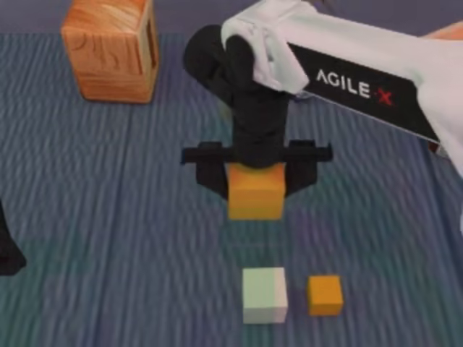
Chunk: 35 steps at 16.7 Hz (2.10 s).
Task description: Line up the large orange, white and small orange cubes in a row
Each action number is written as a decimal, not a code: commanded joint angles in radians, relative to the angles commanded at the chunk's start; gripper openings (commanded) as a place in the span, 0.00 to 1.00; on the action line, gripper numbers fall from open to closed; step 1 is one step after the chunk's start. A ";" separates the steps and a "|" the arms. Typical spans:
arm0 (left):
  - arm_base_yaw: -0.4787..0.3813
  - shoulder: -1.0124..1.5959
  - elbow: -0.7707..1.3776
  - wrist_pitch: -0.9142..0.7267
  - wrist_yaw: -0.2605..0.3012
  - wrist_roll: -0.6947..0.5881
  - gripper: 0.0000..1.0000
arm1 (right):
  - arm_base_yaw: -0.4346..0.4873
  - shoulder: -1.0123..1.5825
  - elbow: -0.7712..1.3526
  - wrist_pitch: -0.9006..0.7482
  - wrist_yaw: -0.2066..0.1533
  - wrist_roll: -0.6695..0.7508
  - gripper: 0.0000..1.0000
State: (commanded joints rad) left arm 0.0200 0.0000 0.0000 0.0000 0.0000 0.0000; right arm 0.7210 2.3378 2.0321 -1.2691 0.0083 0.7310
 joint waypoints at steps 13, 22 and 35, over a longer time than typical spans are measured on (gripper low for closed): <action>0.000 0.000 0.000 0.000 0.000 0.000 1.00 | 0.334 -0.001 0.050 -0.048 -0.001 0.333 0.00; 0.000 0.000 0.000 0.000 0.000 0.000 1.00 | 0.337 0.042 -0.141 0.190 0.001 0.333 0.00; 0.000 0.000 0.000 0.000 0.000 0.000 1.00 | 0.337 0.043 -0.142 0.192 0.001 0.333 0.68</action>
State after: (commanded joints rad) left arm 0.0200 0.0000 0.0000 0.0000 0.0000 0.0000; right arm 1.0582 2.3804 1.8898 -1.0775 0.0089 1.0644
